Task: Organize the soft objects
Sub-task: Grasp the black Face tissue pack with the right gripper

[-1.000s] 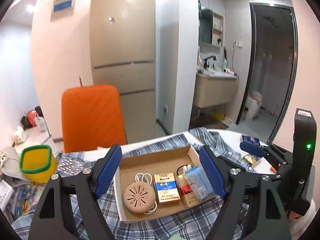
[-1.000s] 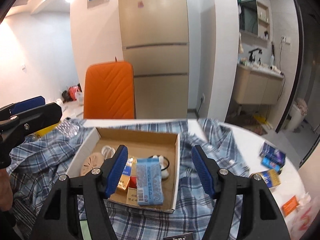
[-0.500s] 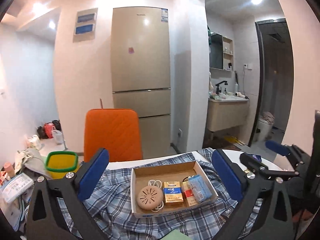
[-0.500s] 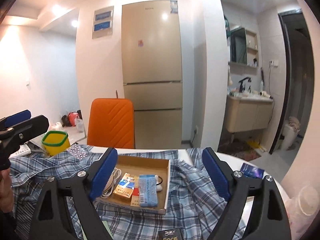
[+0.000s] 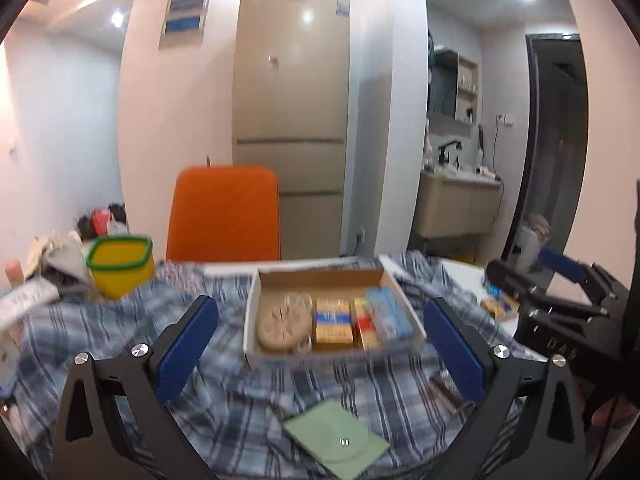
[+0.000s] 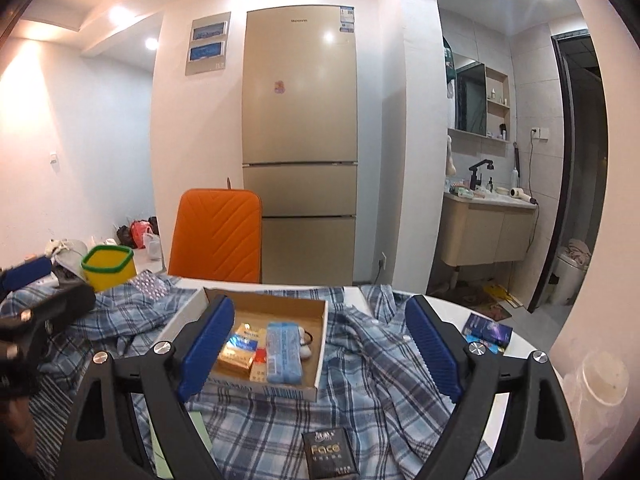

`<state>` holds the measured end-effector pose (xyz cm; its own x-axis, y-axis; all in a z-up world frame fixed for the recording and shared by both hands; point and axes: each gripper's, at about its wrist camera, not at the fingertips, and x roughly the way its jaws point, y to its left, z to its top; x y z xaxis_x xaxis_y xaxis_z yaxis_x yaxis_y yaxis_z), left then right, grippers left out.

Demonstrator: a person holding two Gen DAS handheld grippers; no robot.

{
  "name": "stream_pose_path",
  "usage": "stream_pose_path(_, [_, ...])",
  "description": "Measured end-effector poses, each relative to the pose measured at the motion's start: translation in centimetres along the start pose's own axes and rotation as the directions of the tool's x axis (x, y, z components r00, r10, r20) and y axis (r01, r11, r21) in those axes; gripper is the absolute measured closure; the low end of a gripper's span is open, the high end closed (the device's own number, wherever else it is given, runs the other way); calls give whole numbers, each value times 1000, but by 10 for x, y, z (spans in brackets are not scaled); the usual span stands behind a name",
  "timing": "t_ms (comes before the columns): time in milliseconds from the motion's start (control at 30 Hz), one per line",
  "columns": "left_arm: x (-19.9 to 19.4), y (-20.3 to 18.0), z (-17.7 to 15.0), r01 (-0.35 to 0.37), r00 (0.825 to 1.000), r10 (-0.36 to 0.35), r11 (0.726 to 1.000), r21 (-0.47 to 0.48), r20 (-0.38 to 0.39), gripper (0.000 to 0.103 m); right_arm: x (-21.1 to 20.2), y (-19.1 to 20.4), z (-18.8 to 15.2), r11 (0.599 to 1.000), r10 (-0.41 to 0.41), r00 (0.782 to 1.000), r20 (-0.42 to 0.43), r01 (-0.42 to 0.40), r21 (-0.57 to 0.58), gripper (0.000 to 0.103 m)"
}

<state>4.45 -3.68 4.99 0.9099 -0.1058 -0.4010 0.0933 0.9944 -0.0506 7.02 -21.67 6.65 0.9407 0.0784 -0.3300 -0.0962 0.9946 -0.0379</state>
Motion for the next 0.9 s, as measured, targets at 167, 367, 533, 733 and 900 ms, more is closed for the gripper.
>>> stream_pose_path(167, [8,2,-28,-2,997,-1,999,-36,-71,1,3,-5,-19,1000,5,999,-32,-4,9,14])
stream_pose_path(367, [15,4,-55,-30,992,24,998,-47,-121,1,11,-14,-48,1000,18,996,-92,-17,13,14])
stream_pose_path(533, [22,7,-66,-25,988,14,997,-69,-155,1,21,-14,-65,1000,16,989,-148,-17,-6,14])
stream_pose_path(733, [35,8,-73,-17,977,1,997,-74,-215,1,40,-9,-83,999,29,970,-241,-36,-28,14])
stream_pose_path(900, [40,4,-76,-9,970,-5,998,-59,-244,1,50,-9,-87,998,42,957,-287,-51,-24,14])
